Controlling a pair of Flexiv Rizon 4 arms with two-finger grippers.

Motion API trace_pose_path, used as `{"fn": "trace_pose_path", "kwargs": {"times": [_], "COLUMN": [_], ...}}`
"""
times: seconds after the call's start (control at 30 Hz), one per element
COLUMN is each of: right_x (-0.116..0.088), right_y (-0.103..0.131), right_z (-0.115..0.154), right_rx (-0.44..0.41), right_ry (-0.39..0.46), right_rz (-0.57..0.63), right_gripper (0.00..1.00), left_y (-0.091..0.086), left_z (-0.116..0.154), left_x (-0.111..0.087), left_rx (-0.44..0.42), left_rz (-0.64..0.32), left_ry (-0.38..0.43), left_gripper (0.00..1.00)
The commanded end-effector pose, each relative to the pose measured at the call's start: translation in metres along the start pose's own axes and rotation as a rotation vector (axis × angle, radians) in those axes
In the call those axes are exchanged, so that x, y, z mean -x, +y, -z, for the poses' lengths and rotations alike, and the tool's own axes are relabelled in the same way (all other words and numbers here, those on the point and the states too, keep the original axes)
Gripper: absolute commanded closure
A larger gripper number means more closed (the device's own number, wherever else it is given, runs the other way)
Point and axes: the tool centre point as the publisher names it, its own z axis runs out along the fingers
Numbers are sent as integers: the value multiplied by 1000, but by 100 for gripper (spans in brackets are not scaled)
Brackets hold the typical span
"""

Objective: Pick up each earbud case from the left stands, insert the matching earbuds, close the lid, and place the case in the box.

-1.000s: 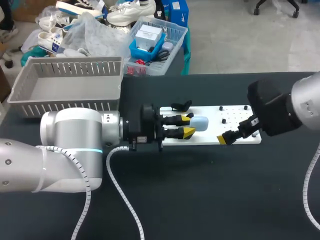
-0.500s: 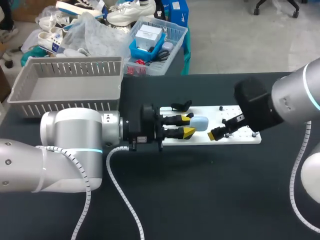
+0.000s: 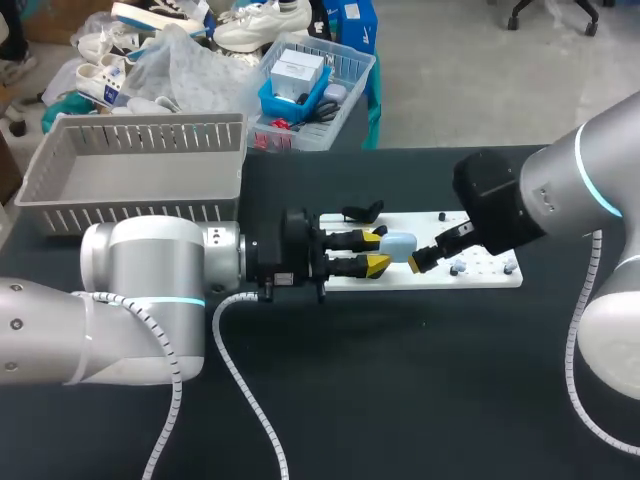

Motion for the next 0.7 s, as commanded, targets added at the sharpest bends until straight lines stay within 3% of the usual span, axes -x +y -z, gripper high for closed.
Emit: {"fn": "trace_pose_path", "kwargs": {"times": [0.03,0.7], "right_x": [4,11], "right_y": [0,-6], "right_z": [-6,-18], "right_rx": [-12,-21], "right_ry": [-3,15], "right_rz": [-3,-2], "right_gripper": [0,0], "left_y": [0,0], "left_z": [-1,-1], "left_x": [0,0], "left_rx": [3,3], "left_rz": [-1,-1], "left_ry": [1,1], "left_gripper": [100,100]}}
